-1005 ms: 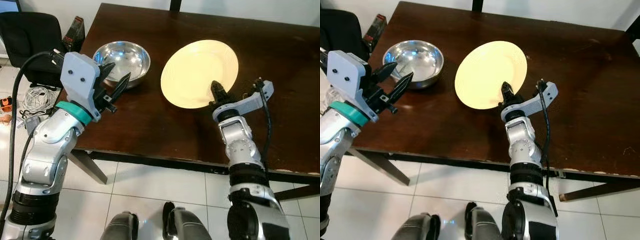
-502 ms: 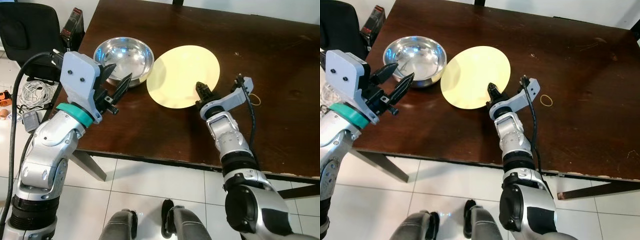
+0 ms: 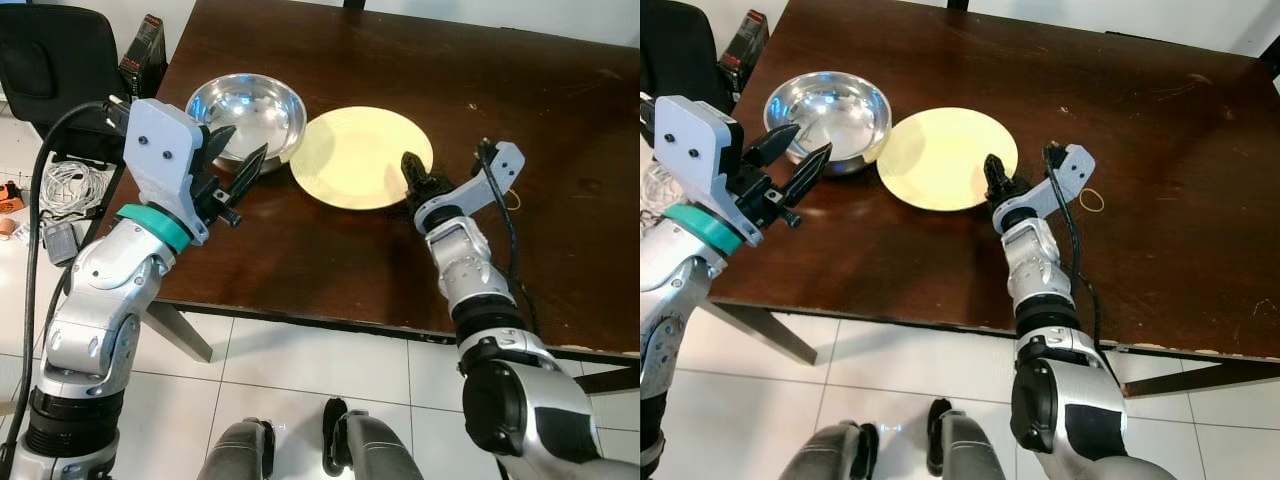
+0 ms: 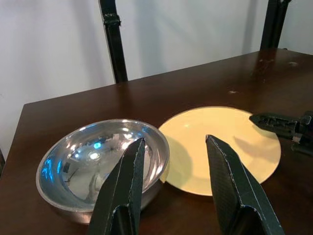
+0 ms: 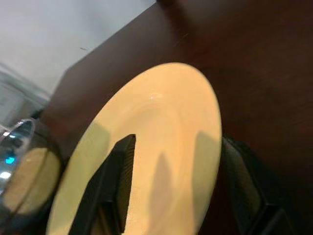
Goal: Setting the table
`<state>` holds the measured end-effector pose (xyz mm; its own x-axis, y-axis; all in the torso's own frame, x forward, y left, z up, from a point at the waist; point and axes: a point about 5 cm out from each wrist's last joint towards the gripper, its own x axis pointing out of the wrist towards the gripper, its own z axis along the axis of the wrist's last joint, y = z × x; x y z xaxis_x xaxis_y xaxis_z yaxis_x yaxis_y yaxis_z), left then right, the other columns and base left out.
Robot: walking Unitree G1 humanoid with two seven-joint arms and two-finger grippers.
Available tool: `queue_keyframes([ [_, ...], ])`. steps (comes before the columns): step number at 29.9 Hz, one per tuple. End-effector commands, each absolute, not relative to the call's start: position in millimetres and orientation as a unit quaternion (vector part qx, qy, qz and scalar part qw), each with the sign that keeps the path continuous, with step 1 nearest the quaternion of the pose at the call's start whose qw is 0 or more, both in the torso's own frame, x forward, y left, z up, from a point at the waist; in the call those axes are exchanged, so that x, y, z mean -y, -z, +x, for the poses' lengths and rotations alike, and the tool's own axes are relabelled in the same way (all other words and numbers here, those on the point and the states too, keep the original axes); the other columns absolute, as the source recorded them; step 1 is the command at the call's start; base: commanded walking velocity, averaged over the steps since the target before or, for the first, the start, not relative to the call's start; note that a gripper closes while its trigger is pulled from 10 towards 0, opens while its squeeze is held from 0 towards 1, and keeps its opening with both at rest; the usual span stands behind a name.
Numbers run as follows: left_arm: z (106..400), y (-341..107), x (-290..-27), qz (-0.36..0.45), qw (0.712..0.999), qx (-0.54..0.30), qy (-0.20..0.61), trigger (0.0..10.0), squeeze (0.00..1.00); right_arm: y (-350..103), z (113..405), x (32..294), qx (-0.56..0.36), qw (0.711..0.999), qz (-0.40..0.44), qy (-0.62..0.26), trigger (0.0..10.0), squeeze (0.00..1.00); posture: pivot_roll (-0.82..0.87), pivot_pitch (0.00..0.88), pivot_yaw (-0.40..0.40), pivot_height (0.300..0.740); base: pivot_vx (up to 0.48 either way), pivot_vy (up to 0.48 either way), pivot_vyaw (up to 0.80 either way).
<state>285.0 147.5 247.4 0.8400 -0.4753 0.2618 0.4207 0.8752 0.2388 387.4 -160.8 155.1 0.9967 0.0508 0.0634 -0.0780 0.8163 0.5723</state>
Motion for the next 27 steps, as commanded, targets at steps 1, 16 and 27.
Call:
queue_keyframes([
  [1,285.8,-245.4,-144.2,0.082,0.955,0.153,0.24,10.0,0.0,-148.5,383.9,169.6,0.019,0.963,0.268,-0.013,10.0,0.0,0.1,0.122,-0.012,0.74,0.0,0.0,0.0],
  [16,288.8,-244.8,-139.3,0.077,0.954,0.155,0.243,10.0,0.0,-161.9,375.8,195.9,0.079,0.976,0.201,0.026,10.0,0.0,0.09,0.1,-0.01,0.74,0.0,0.0,0.0],
  [27,286.1,-217.1,-142.9,0.087,0.967,0.116,0.208,10.0,0.0,-181.8,329.8,179.7,0.169,0.975,0.138,-0.039,10.0,0.0,0.07,0.074,0.002,0.74,0.0,0.0,0.0],
])
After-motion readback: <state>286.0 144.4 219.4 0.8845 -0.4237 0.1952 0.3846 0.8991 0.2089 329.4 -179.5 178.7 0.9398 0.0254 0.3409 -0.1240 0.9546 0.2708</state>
